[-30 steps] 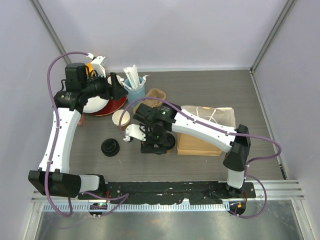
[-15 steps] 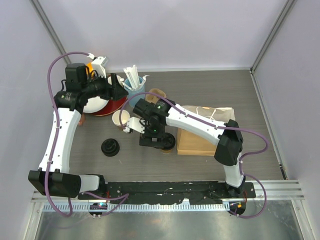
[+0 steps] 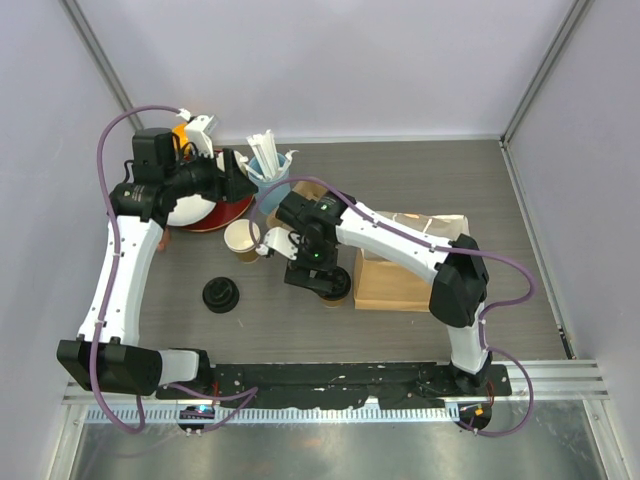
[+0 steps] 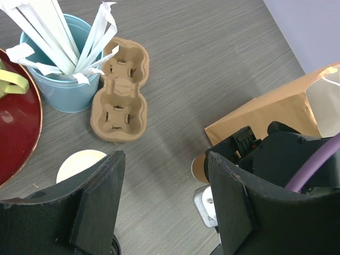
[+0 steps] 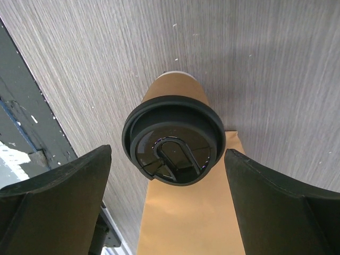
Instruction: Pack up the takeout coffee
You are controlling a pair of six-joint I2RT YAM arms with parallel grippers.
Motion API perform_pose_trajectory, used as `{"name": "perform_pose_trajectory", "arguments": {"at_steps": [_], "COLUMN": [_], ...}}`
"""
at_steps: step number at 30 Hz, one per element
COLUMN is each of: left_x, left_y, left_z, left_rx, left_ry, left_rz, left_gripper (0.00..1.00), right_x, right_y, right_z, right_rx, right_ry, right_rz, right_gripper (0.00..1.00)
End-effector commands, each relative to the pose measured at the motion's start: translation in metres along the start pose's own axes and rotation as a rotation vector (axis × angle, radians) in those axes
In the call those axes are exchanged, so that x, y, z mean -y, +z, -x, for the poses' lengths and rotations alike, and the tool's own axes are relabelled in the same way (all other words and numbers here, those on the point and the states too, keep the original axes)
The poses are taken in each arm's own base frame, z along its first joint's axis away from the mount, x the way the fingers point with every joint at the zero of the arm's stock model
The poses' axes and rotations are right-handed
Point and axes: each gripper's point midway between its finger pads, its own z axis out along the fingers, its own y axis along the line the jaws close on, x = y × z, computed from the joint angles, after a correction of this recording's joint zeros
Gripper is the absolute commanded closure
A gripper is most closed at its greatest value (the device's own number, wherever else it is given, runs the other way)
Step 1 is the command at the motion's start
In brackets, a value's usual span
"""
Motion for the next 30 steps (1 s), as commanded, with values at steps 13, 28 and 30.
{"name": "perform_pose_trajectory", "arguments": {"at_steps": [13,28,30], "left_x": [0.011,0.012,0.012], "left_y": [-0.007,-0.005,-0.005], "left_z": [0.005,0.006,0.006], "left_rx": [0.032,0.033,0.035], "left_ry": [0.025,0.015,0.015], "left_rz": [-0.039,-0.050,-0.051], "left_gripper": [0.33,0.33,0.33], "right_x": [0.008,0.002,0.002], "right_y": [0.011,0.000,0.000], "right_z": [-0.011,-0.012,-0.011], "right_rx": [-0.025,-0.006,-0.006], "right_ry": [0.046,0.061,0.064], "right_rz": [-0.094,-0.091,-0.091], "right_gripper": [0.06,0.14,0.15]}}
